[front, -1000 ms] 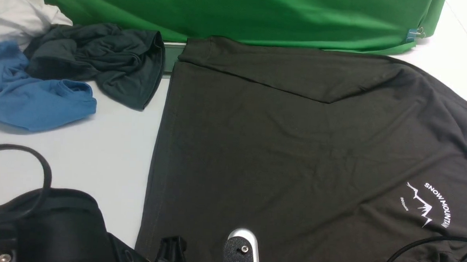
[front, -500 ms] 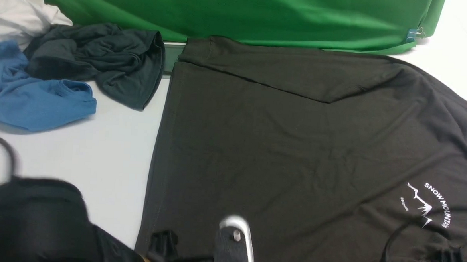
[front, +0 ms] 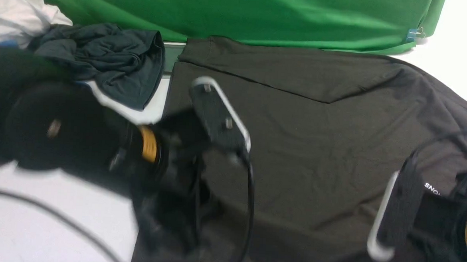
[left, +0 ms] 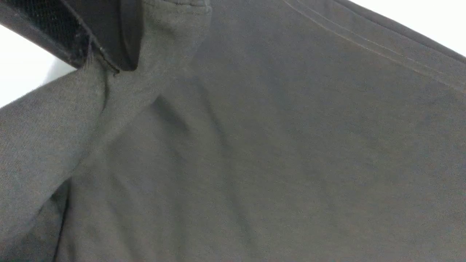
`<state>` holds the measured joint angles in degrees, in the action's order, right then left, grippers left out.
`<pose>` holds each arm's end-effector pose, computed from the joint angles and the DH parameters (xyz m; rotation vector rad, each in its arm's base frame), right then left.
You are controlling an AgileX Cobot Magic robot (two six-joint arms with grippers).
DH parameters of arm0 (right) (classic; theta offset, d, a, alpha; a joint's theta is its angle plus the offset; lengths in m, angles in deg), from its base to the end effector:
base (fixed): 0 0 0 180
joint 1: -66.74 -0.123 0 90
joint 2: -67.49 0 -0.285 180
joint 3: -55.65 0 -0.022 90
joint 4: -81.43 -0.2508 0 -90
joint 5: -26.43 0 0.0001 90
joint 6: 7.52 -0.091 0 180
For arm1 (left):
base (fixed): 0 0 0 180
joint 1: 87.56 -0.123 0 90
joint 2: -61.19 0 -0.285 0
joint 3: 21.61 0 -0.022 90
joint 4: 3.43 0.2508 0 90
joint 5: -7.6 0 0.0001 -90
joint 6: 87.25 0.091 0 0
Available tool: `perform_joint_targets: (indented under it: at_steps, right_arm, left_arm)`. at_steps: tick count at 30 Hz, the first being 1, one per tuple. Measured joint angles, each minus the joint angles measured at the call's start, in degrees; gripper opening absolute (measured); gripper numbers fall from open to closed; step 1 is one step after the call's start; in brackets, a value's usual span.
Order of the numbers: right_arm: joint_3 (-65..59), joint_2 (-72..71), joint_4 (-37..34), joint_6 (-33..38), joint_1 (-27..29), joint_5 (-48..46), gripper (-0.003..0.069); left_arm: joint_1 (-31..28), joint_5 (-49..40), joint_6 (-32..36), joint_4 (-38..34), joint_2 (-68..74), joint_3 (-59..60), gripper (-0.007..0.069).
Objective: Fold a long-sleeved shirt on a white desktop.
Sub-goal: 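Fold the left side of the black T-shirt inward over its body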
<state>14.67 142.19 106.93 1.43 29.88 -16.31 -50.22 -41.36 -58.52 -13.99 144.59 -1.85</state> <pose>0.1731 0.0965 0.2298 -1.3655 2.2997 -0.3546 0.1984 -0.1672 0.2911 1.3506 2.2882 -0.2738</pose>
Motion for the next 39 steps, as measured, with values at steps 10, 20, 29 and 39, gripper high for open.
perform_joint_targets:
  at_steps: [10, 20, 29, 39]
  right_arm:
    - [8.7, 15.3, -3.1, 5.9, 11.2, 9.7, 0.0038]
    - [12.1, 27.6, -3.2, 5.6, 12.8, 17.5, 0.0085]
    - [12.1, 29.2, -2.5, 1.2, 17.1, 24.9, 0.0342]
    - [12.1, 25.2, -1.7, -6.7, 18.7, 20.8, 0.0335]
  left_arm:
    - [-9.8, 3.3, 2.6, -2.4, 14.2, -8.0, 0.0042]
    - [-13.2, 12.0, 2.6, -0.9, 24.3, -10.2, 0.0078]
    - [-15.4, 22.3, 2.6, 4.0, 28.5, -10.2, 0.0277]
    - [-15.7, 30.2, 1.1, 10.2, 27.3, -10.2, 0.0313]
